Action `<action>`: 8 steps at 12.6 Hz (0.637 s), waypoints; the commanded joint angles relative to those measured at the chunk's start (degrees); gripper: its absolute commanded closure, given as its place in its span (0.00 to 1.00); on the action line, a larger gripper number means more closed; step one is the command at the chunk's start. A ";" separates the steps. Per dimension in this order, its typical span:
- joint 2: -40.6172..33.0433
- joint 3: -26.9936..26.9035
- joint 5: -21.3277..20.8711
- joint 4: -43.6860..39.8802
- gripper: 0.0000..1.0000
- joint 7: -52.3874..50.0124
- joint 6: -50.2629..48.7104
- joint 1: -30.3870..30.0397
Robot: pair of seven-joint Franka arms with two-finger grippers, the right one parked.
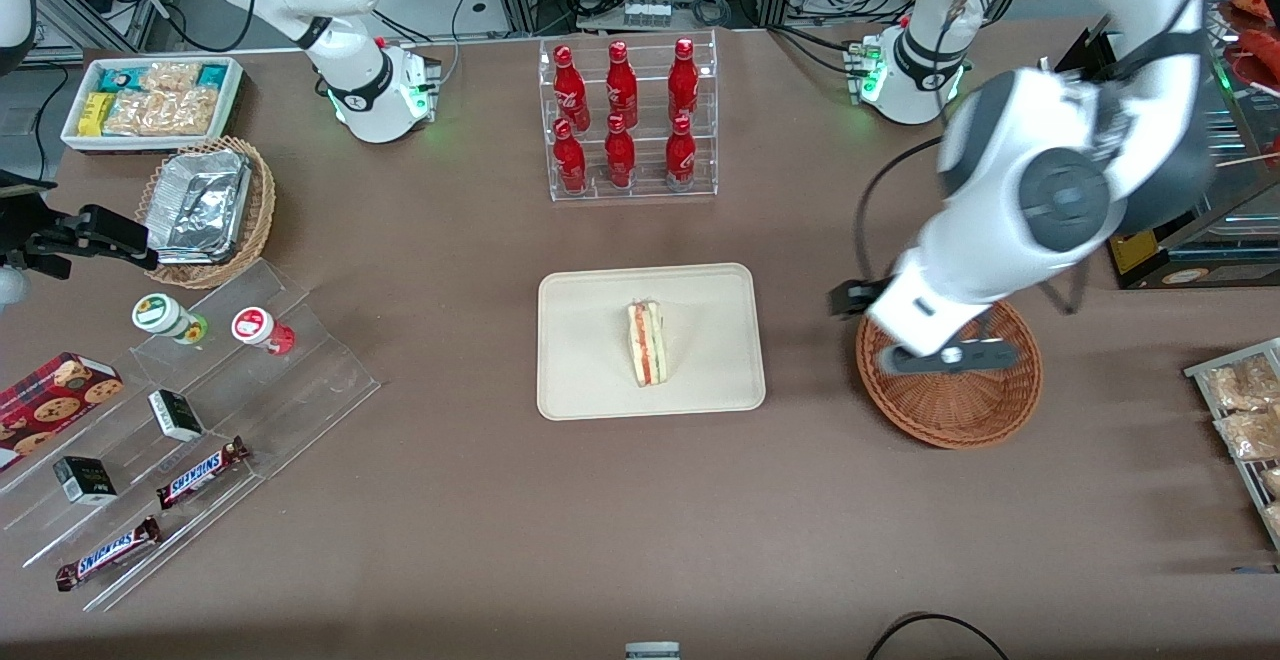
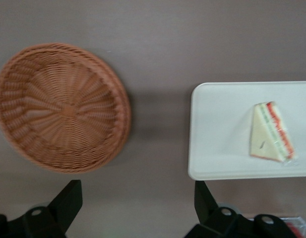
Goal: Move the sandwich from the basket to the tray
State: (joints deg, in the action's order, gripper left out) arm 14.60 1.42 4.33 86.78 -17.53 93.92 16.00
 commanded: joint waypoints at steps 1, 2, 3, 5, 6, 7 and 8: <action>-7.55 0.60 -0.02 7.25 0.00 6.43 -1.63 -4.47; -9.04 0.51 -0.98 8.22 0.00 6.80 -2.68 -4.92; -11.23 0.60 -2.90 10.41 0.00 6.80 -2.87 -5.10; -14.76 0.34 -3.45 13.41 0.00 8.03 -3.22 -5.28; -15.29 0.16 -3.45 13.33 0.00 8.03 -4.70 -5.28; -16.17 0.16 -3.45 13.07 0.00 8.12 -5.93 -5.45; -16.79 1.55 -3.36 13.07 0.00 8.30 -6.73 -10.50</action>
State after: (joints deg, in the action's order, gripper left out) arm 0.61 1.46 1.49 98.22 -10.51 88.57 10.56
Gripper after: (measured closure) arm 0.000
